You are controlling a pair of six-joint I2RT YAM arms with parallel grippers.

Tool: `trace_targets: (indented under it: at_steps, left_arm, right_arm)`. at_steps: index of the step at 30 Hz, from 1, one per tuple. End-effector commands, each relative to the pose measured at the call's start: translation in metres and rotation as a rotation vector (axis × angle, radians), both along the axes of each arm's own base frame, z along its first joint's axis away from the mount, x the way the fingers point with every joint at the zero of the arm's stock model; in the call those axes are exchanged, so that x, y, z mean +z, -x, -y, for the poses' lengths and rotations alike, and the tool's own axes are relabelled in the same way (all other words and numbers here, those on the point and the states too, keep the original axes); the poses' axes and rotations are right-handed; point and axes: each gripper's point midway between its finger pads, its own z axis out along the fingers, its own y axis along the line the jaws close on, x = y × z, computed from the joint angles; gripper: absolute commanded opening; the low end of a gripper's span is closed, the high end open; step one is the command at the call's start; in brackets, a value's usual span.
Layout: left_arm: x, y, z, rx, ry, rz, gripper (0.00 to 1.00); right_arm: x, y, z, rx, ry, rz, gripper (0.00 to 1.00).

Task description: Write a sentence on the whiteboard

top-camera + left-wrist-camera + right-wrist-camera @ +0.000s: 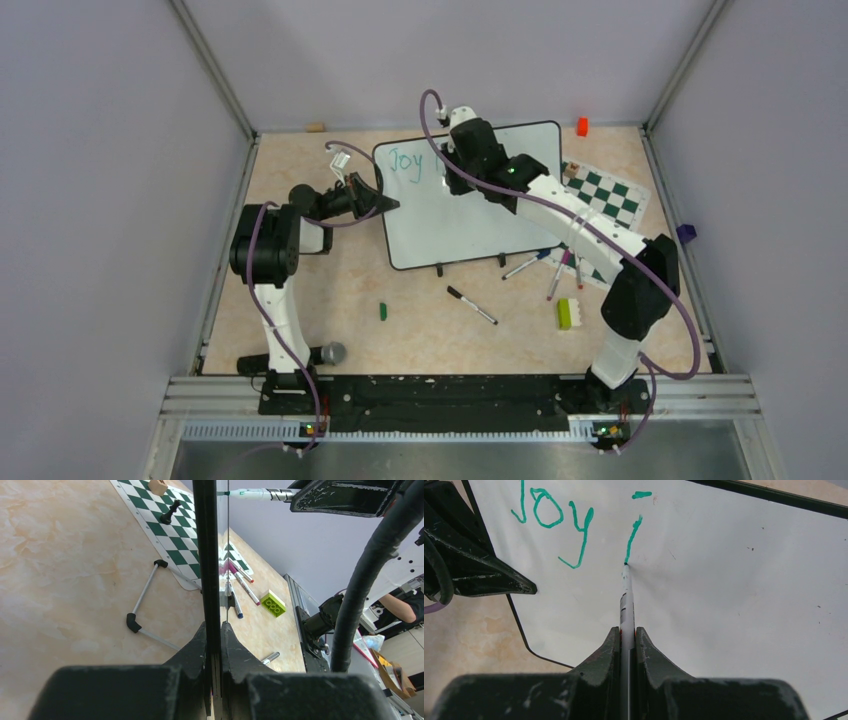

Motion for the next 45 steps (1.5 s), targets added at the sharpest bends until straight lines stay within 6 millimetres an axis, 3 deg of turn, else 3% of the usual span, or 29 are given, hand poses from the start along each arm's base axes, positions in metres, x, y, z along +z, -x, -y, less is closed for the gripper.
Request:
trace_targets:
  at_steps: [1,5,15,25,45]
  left_arm:
    - [-0.015,0.035,0.012,-0.180,-0.082,0.193,0.00]
    - [-0.016,0.035,0.012,-0.181,-0.083,0.193,0.00]
    - [-0.016,0.035,0.012,-0.180,-0.082,0.193,0.00]
    - [-0.016,0.035,0.012,-0.180,-0.082,0.191,0.00]
    - [-0.016,0.035,0.012,-0.180,-0.082,0.193,0.00]
  right_arm:
    - [0.045,0.003,0.008,-0.014,-0.066,0.068,0.00]
    - [0.059,0.001,0.019,-0.056,-0.058,0.110,0.00]
    - [0.059,-0.018,0.029,-0.126,-0.034,0.130,0.00]
    - [0.066,-0.027,0.026,-0.138,-0.039,0.160,0.00]
    - [0.054,-0.037,0.014,-0.115,-0.031,0.139,0.00]
